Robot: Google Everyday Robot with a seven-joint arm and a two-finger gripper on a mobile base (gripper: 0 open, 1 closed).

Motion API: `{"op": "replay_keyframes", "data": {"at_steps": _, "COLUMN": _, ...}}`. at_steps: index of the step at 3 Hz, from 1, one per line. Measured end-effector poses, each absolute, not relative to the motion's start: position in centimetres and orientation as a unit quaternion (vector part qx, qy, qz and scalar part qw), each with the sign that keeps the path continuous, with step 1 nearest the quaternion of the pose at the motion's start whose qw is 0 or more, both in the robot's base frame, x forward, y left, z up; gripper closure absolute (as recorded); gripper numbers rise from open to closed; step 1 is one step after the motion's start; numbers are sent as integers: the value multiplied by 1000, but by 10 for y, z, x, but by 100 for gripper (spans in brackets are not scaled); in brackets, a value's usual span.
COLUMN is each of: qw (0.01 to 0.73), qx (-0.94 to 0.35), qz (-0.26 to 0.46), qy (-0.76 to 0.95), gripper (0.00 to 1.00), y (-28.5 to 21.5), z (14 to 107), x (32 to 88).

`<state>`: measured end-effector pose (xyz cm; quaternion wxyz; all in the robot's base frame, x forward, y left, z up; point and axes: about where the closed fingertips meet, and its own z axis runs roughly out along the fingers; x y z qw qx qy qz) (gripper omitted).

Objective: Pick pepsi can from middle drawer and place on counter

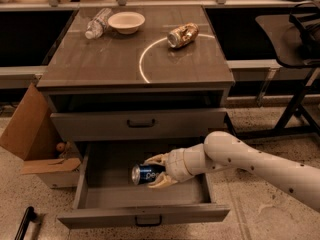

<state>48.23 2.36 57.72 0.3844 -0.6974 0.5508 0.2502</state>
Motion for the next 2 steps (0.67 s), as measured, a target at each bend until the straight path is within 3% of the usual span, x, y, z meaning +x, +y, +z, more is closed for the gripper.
{"op": "replay_keyframes", "data": {"at_steps": 2, "qw": 370, "qx": -740, "qz": 223, "qy": 516, "gripper": 100, "y": 29, "z": 652, "x": 486}}
